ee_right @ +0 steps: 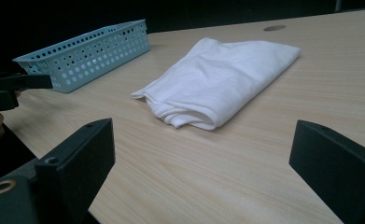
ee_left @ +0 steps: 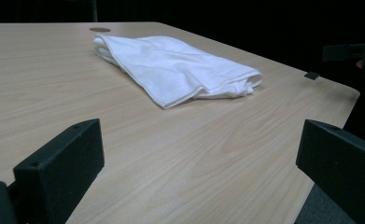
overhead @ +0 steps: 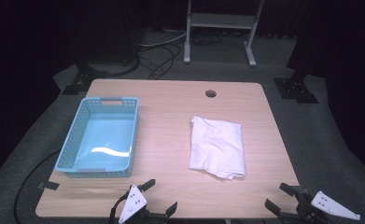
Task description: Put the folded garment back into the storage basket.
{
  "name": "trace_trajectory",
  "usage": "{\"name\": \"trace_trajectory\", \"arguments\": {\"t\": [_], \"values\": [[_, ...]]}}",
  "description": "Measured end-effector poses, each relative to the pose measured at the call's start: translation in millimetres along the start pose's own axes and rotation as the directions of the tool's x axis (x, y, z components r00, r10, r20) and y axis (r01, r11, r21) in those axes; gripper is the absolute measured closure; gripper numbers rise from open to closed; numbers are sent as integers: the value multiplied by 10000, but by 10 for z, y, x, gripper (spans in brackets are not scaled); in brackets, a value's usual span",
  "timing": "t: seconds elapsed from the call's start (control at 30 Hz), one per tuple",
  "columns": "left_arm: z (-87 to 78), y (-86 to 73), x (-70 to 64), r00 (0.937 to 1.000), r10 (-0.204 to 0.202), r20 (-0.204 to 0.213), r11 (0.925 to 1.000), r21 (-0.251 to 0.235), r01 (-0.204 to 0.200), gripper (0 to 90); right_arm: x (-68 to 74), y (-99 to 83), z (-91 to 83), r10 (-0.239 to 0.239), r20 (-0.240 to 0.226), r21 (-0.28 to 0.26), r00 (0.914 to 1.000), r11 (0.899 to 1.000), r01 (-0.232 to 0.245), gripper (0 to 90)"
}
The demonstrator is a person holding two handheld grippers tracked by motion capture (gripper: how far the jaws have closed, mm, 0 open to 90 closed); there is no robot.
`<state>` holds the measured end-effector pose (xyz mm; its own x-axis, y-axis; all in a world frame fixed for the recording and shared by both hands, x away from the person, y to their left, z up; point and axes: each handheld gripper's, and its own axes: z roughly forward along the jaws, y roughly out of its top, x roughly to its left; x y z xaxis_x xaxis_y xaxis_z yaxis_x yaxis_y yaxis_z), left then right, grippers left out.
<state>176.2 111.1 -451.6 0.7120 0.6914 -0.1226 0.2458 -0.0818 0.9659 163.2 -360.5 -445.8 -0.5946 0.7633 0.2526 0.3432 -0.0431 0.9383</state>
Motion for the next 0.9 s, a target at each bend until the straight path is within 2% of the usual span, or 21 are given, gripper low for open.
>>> {"name": "trace_trajectory", "arguments": {"t": [0.03, 0.4, 0.53, 0.77, 0.9], "values": [[-6, 0, 1, 10000, -51, -12, 10000, -65, 51, 6, 28, 12, 18, -120, -7, -17, 9999, 9999, 120, 69], [-13, 15, 41, 9998, -185, -39, 9998, -124, 184, 6, 57, 40, 149, -7, -168, 265, 9999, 9996, 12, 69], [-6, 15, 43, 10000, -97, -1, 9999, -90, 97, 6, 40, 117, 164, 95, -302, 196, 9995, 9998, -89, 68], [-13, 13, 46, 9998, -191, 52, 9997, -118, 192, 6, 28, 269, 231, -228, -422, 421, 9988, 9988, 246, 68], [-10, 19, 33, 9999, -144, 90, 9998, -139, 145, 6, 14, 337, 261, -132, -595, 371, 9981, 9992, 154, 68]]}}
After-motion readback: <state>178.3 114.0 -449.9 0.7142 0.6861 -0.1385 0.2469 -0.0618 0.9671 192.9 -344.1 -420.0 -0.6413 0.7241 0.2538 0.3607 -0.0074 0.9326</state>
